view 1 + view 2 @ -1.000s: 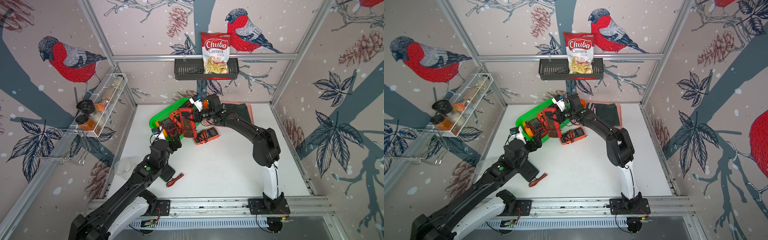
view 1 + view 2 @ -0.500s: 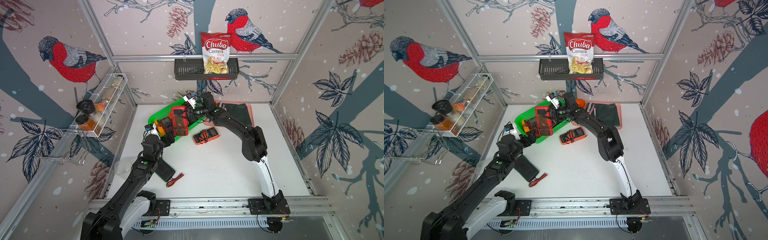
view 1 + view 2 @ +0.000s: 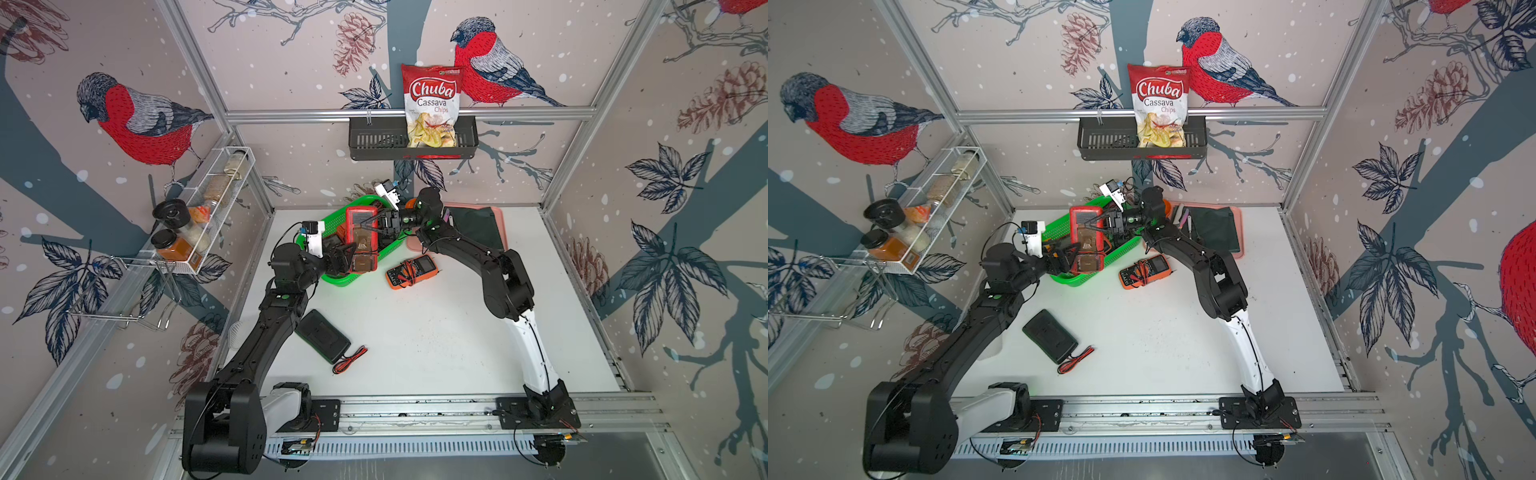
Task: Put the multimeter into the basket
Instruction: Place the multimeter in the basket.
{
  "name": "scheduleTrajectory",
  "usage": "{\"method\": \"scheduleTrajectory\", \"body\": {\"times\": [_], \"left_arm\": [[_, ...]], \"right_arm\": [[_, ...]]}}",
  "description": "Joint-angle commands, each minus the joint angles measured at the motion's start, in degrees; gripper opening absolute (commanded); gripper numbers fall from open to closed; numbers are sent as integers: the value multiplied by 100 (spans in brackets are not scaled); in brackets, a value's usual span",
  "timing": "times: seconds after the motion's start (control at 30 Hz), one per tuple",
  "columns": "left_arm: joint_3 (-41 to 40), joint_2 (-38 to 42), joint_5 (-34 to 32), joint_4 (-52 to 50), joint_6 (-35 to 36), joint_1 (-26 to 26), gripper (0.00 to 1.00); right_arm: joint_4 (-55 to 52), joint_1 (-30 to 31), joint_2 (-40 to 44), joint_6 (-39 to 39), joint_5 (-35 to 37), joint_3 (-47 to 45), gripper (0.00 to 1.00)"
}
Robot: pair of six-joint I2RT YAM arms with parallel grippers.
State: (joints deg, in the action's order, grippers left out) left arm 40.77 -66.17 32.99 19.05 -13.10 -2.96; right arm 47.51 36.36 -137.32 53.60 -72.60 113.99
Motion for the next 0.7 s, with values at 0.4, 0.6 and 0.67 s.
{"method": "scheduleTrajectory", "body": {"times": [0.4, 0.6, 0.67], "left_arm": [[555, -574, 993, -364, 461, 193, 88], [783, -836, 1469, -522, 538, 208, 79], [821, -887, 1612, -478, 494, 206, 73]], "right_arm": [[1782, 20, -94, 1434, -284, -5, 22], [1810, 12, 51, 1417, -298, -227, 22], [1808, 15, 120, 1391, -297, -320, 22]]}}
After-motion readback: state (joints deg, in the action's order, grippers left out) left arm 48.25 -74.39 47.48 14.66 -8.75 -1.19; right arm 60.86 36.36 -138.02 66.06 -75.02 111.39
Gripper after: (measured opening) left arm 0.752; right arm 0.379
